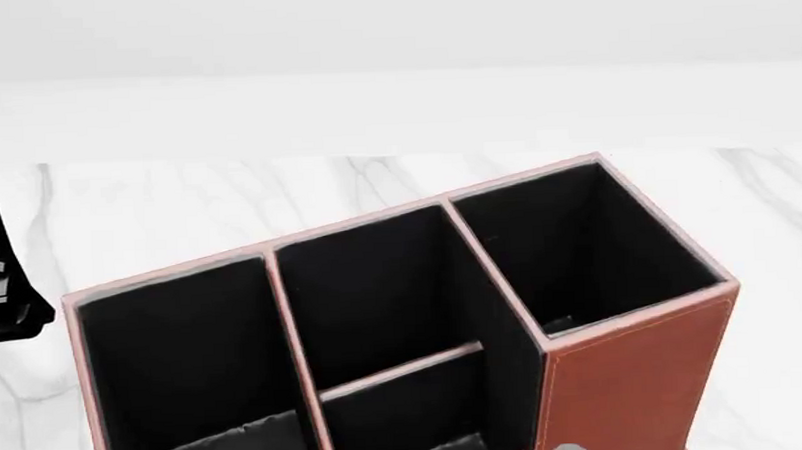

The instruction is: Pick up the book and place it in the front compartment of the caddy.

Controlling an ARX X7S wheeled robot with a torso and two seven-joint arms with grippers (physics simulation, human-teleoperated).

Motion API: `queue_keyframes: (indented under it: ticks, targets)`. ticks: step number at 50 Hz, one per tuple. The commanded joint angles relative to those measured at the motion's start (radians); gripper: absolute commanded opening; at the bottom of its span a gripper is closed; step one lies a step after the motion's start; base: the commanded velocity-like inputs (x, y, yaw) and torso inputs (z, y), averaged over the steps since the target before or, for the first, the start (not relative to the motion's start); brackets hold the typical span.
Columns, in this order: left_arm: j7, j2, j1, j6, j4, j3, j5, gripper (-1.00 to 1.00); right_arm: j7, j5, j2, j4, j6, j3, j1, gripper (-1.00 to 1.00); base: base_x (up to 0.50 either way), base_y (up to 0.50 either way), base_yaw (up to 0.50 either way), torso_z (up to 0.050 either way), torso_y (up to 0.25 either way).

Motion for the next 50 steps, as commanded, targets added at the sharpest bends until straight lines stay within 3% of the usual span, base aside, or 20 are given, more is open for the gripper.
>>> queue_keyframes:
  ticks: [1, 28, 50]
  targets:
    - [0.011, 0.016, 0.001, 0.041, -0.01, -0.019, 0.032, 1.0, -0.027, -0.029, -0.019, 0.018, -0.001, -0.012, -0.044, -1.0, 0.0, 0.0, 0.0, 0.0, 0.0]
    - [0.002, 0.013, 0.002, 0.048, -0.013, -0.014, 0.022, 1.0, 0.005, 0.088, 0.049, -0.116, 0.073, 0.116, -0.013, -1.0, 0.0, 0.0, 0.0, -0.001, 0.0]
    - [-0.005, 0.008, 0.003, 0.054, -0.014, -0.014, 0.015, 1.0, -0.018, 0.238, 0.088, -0.225, 0.255, 0.255, 0.232, -1.0, 0.0, 0.0, 0.0, 0.0, 0.0]
